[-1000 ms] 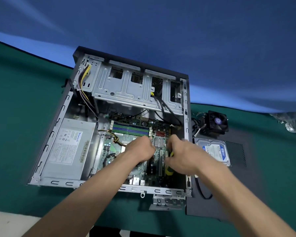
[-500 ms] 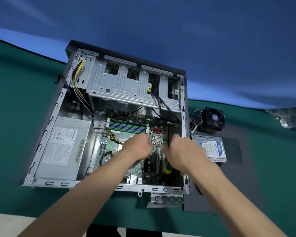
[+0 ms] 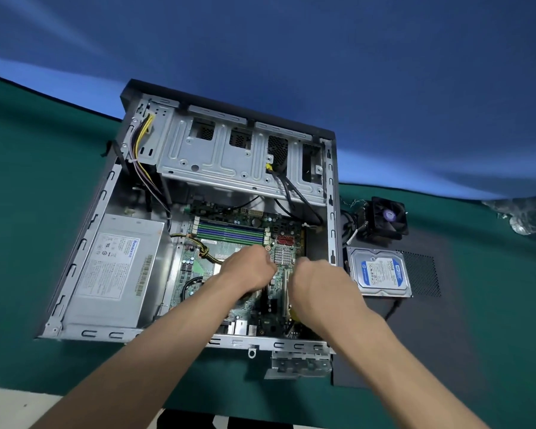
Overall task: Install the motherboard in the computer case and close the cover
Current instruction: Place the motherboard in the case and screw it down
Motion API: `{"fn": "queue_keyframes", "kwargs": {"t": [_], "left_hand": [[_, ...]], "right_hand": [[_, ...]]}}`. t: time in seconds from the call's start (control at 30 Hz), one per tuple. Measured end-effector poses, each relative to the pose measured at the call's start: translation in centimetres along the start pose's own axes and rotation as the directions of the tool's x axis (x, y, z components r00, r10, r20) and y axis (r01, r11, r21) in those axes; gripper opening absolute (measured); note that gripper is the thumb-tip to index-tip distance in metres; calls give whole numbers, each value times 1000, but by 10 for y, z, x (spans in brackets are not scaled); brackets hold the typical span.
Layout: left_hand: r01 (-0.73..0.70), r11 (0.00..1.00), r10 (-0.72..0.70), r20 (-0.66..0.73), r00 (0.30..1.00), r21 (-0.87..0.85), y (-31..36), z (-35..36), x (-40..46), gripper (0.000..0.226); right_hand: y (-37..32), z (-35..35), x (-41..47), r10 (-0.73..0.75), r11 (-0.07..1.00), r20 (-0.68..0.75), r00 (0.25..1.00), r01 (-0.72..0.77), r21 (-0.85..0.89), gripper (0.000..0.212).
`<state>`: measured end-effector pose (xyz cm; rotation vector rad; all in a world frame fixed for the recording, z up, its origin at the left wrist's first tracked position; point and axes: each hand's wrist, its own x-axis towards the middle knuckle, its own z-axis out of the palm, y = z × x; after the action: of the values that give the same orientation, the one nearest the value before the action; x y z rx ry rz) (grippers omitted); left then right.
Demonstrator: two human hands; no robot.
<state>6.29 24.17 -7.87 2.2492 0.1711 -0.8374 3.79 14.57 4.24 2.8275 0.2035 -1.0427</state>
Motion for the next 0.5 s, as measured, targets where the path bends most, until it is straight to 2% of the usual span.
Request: {"fn": "queue_keyframes", "kwargs": {"t": [0.07,0.17,0.33,0.37,0.47,0.5], "left_hand": [[6,1000,-6,5,1000,-2,1,-1,-1,22],[26,1000,-26,16,1000,-7,0,-1,0,19],[28,999,-28,15,999,-22,-2,0,2,24],[31,999,-30,17,999,-26,-3,0,3,25],[28,999,-27,26,999,-25,-5,2,4,28],[23,1000,-23,30,999,-16,-5,2,4,27]], "right_hand": [[2,0,2,10,1000,-18,1000,-10,-9,31],[1,-3,2,-60,987,132,989,38,158,34],[8,3,9,113,994,-106,988,-113,0,27],[13,-1,12,105,994,-92,990,-103,23,28],[24,-10,14,2,971,142,990,-36,237,41],[26,-9,13,-24,964,164,986,-21,266,38]]}}
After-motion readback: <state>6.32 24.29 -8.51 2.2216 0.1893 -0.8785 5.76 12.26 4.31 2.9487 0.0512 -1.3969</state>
